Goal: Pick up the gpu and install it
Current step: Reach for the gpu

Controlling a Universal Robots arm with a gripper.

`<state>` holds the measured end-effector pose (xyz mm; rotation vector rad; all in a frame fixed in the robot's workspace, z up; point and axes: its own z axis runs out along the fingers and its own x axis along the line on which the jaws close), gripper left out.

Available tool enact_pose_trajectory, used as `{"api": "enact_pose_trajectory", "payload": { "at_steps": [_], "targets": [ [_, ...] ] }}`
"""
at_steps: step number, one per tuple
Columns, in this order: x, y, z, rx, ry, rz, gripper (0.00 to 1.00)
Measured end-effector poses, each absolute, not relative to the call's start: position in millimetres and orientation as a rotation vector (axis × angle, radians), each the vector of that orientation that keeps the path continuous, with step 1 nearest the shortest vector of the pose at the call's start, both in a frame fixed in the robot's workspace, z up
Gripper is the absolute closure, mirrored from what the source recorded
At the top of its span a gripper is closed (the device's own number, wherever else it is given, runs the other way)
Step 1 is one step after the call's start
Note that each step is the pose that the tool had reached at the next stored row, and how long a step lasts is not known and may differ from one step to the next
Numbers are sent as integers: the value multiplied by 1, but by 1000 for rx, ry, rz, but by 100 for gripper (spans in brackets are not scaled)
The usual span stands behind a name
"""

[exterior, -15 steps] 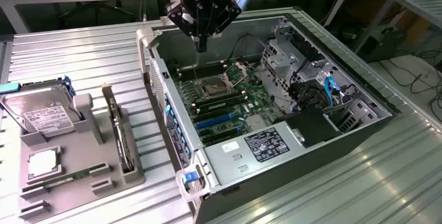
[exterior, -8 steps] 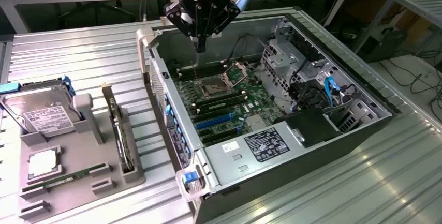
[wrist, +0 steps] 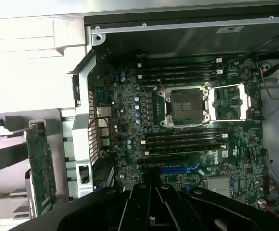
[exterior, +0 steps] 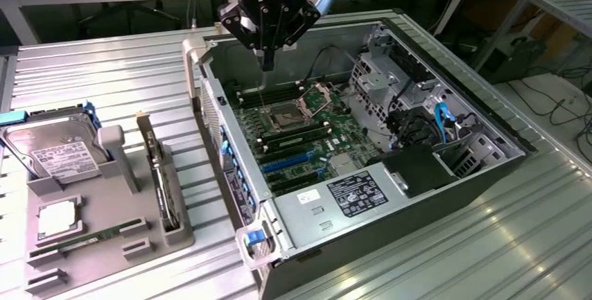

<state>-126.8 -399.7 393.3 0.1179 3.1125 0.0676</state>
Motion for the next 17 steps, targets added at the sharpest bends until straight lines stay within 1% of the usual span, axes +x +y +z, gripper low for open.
{"api": "enact_pose_trajectory", "payload": {
  "at_steps": [17],
  "targets": [
    [-132,-400,393,118,3113,68,89]
  ]
}}
